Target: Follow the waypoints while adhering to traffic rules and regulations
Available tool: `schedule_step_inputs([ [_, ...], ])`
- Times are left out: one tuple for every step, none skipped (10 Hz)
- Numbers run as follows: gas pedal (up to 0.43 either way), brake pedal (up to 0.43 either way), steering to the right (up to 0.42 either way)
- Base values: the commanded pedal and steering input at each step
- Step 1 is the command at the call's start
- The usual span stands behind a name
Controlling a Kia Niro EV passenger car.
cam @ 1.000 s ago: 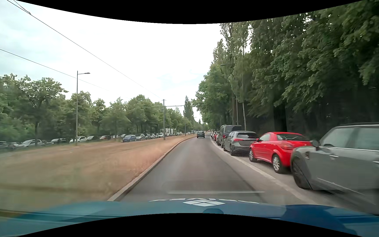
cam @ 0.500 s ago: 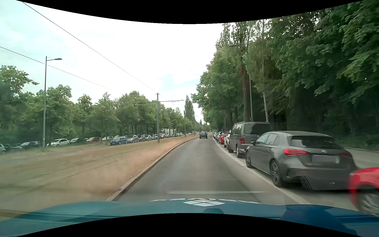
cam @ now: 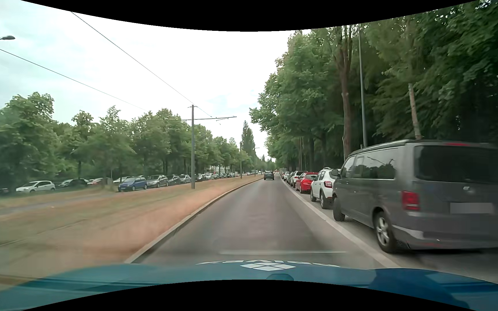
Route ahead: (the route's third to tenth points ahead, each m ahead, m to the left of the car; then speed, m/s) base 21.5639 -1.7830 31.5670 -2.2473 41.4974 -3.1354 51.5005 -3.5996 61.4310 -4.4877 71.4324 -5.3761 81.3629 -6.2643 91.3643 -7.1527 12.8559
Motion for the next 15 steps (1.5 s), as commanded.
schedule_step_inputs([
  [0.169,0.0,0.005],
  [0.169,0.0,0.005],
  [0.169,0.0,0.006],
  [0.169,0.0,0.006],
  [0.169,0.0,0.006],
  [0.169,0.0,0.006],
  [0.169,0.0,0.005],
  [0.169,0.0,0.006],
  [0.169,0.0,0.006],
  [0.169,0.0,0.006],
  [0.169,0.0,0.006],
  [0.169,0.0,0.005],
  [0.169,0.0,0.005],
  [0.169,0.0,0.005],
  [0.169,0.0,0.006],
])
